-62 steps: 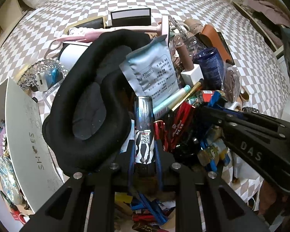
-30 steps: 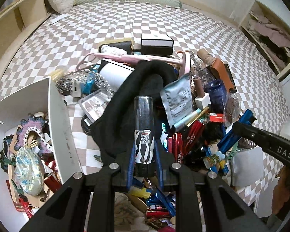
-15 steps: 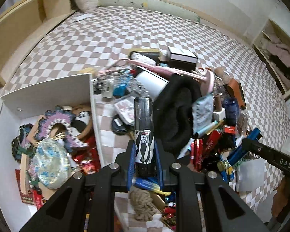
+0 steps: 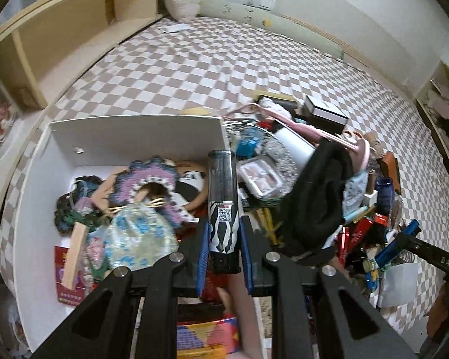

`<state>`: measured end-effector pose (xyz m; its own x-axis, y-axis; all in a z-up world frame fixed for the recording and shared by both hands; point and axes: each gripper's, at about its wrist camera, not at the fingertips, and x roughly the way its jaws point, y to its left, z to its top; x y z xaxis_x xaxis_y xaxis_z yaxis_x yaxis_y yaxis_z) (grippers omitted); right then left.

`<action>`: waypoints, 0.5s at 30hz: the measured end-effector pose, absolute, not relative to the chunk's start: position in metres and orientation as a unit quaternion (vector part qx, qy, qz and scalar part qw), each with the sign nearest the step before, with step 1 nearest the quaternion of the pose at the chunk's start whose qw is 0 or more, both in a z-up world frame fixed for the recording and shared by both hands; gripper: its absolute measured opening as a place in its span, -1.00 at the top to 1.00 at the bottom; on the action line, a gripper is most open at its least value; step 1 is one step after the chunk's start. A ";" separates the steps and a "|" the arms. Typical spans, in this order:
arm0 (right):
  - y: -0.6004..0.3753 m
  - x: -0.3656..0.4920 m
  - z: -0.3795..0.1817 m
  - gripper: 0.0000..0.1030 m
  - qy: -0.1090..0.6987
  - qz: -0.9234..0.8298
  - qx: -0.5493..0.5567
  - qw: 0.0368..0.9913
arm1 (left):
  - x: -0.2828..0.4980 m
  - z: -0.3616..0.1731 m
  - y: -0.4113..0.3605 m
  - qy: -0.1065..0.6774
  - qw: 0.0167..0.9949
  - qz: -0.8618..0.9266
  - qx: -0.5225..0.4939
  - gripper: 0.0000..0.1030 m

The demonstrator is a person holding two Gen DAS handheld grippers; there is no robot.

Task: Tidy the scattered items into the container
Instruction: 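Carry the zebra-print tube with the left tool over the white shoe box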

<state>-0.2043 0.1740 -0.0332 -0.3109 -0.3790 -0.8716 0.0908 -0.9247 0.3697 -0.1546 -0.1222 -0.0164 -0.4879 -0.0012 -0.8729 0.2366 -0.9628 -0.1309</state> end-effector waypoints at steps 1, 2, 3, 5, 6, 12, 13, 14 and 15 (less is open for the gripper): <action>0.173 -0.204 -0.033 0.76 -0.126 -0.799 0.569 0.148 | -0.152 -0.017 -0.128 0.122 0.073 -0.854 0.501 0.62; 0.171 -0.204 -0.033 0.76 -0.126 -0.799 0.569 0.149 | -0.151 -0.017 -0.131 0.124 0.076 -0.853 0.501 0.62; 0.170 -0.204 -0.033 0.76 -0.125 -0.799 0.569 0.150 | -0.149 -0.018 -0.135 0.126 0.080 -0.853 0.501 0.62; 0.168 -0.204 -0.033 0.76 -0.124 -0.798 0.569 0.151 | -0.146 -0.018 -0.143 0.129 0.088 -0.852 0.500 0.62; 0.166 -0.204 -0.034 0.76 -0.123 -0.798 0.570 0.152 | -0.144 -0.019 -0.148 0.131 0.092 -0.851 0.500 0.62; 0.160 -0.204 -0.036 0.76 -0.122 -0.796 0.573 0.151 | -0.134 -0.024 -0.174 0.141 0.116 -0.845 0.503 0.62; 0.159 -0.205 -0.036 0.76 -0.122 -0.796 0.574 0.150 | -0.133 -0.025 -0.177 0.141 0.121 -0.844 0.504 0.62; 0.158 -0.205 -0.037 0.76 -0.121 -0.796 0.574 0.150 | -0.131 -0.026 -0.181 0.141 0.126 -0.842 0.505 0.62; 0.158 -0.205 -0.037 0.76 -0.120 -0.795 0.575 0.149 | -0.129 -0.027 -0.185 0.142 0.132 -0.840 0.506 0.62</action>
<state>-0.2052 0.1575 -0.0374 -0.2944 -0.3756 -0.8788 0.0994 -0.9266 0.3628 -0.1292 -0.1849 -0.0269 -0.4523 -0.0776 -0.8885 0.3658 -0.9247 -0.1054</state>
